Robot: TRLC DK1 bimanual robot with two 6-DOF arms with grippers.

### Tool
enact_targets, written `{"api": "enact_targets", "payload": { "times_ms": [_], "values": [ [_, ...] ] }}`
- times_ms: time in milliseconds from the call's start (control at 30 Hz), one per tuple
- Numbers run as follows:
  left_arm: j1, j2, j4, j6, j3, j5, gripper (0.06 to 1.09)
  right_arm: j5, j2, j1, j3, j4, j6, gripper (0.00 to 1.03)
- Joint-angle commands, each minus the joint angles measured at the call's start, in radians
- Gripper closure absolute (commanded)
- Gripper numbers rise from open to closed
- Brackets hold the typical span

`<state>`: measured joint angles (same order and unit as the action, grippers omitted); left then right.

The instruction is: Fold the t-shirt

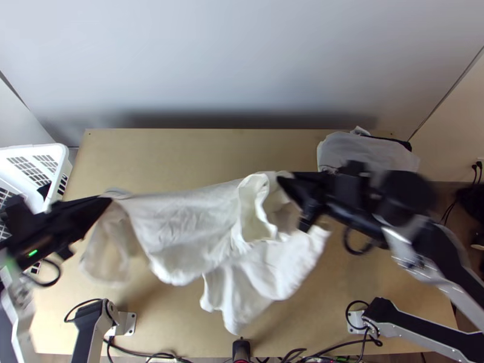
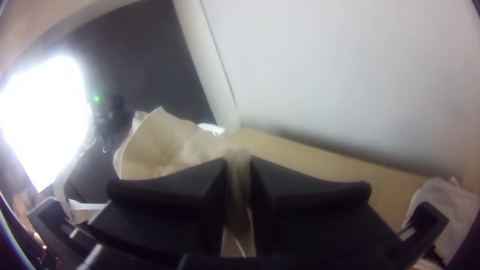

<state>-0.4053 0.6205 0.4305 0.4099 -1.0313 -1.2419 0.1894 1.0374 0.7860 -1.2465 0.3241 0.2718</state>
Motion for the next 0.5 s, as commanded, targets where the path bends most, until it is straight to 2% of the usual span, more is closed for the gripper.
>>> {"api": "enact_targets", "payload": {
  "times_ms": [0,33,67,100,167,233,467],
  "values": [
    [0.042,0.209,-0.211,-0.123,0.448,0.219,0.98,0.025,0.207,-0.168,0.323,-0.226,0.147,1.00],
    [0.068,0.323,-0.214,-0.134,0.470,0.298,0.68,0.025,0.260,-0.195,0.329,-0.246,0.170,1.00],
    [0.049,0.447,-0.222,-0.143,0.467,0.308,0.26,0.025,0.302,-0.214,0.326,-0.267,0.196,1.00],
    [0.014,0.581,-0.211,-0.148,0.436,0.308,0.09,0.025,0.329,-0.225,0.318,-0.280,0.211,1.00],
    [-0.021,0.708,-0.156,-0.204,0.359,0.331,0.10,0.025,0.343,-0.234,0.302,-0.304,0.211,1.00],
    [-0.063,0.711,-0.136,-0.195,0.293,0.337,0.10,0.024,0.335,-0.235,0.285,-0.330,0.213,1.00],
    [-0.198,0.449,-0.033,-0.201,0.192,0.326,0.10,0.016,0.283,-0.182,0.279,-0.332,0.207,1.00]
  ]
}}
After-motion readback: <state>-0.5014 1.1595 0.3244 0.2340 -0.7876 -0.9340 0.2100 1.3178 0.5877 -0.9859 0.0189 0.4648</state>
